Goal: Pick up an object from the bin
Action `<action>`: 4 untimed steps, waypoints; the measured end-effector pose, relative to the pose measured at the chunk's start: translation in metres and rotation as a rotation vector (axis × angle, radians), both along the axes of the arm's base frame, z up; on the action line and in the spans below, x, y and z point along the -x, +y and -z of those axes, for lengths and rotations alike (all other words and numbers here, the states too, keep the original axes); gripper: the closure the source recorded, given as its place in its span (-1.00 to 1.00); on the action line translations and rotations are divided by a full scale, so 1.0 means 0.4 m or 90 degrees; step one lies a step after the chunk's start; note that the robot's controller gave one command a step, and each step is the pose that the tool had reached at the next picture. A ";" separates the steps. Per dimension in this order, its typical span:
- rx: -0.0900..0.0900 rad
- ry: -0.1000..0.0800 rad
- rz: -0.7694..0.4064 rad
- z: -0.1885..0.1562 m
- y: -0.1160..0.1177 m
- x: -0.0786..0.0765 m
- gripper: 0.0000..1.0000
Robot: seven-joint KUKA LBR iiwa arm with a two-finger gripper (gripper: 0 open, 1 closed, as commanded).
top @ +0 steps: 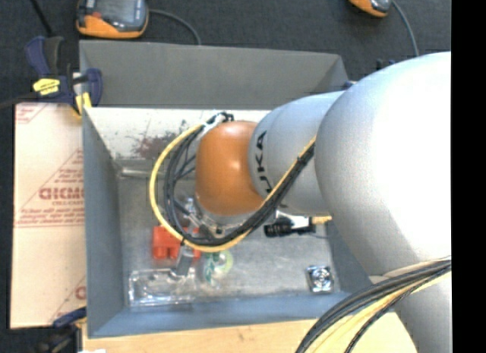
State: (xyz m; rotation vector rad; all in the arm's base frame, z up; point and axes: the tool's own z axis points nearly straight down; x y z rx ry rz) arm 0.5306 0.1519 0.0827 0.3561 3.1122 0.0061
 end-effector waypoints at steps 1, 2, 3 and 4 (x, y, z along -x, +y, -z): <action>0.001 0.004 0.002 0.005 -0.001 0.002 1.00; -0.008 -0.012 -0.136 0.003 0.000 -0.004 1.00; 0.001 0.002 -0.085 -0.069 0.080 0.024 1.00; 0.000 0.000 -0.072 -0.403 0.086 0.048 1.00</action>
Offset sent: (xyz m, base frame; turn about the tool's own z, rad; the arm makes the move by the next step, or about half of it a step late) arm 0.0000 0.0000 0.0000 0.0000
